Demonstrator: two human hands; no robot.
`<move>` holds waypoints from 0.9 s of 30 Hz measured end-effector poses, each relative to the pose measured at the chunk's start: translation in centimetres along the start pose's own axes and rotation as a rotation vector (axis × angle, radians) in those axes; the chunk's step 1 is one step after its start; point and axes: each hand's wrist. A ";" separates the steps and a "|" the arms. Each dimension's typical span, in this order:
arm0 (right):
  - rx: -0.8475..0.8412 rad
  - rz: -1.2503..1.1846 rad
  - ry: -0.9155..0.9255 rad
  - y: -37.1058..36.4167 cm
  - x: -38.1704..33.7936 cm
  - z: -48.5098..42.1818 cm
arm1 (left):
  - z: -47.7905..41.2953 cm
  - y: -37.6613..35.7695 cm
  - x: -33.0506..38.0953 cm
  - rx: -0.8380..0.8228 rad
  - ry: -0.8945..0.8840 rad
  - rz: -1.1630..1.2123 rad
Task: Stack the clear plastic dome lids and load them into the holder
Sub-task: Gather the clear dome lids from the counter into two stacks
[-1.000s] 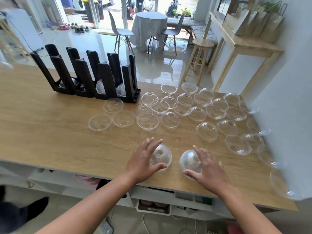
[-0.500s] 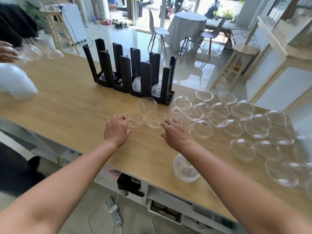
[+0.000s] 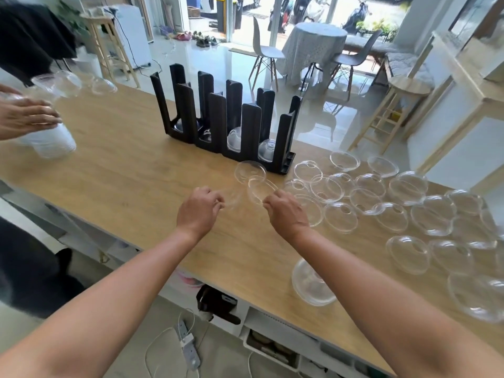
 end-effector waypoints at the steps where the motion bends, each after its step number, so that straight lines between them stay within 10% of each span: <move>1: 0.041 -0.155 -0.061 0.9 0.0 0.5 | -0.1 0.5 0.3 0.032 0.017 0.057; 10: 0.222 -1.122 -0.692 9.1 7.7 10.0 | 2.7 1.4 7.1 -0.252 0.514 1.182; 18: 0.008 -1.051 -1.018 8.3 16.0 22.4 | 6.4 -4.4 12.8 -0.596 0.555 1.179; 27: 0.034 -1.036 -1.201 4.3 16.1 26.6 | 6.9 -7.6 14.4 -0.626 0.532 0.944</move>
Point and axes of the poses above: each hand's wrist, its own z-axis away from the middle knuckle, its own y-axis out of the back of the hand, x = y × z, and after that the axes turned 11 degrees about z, right-handed
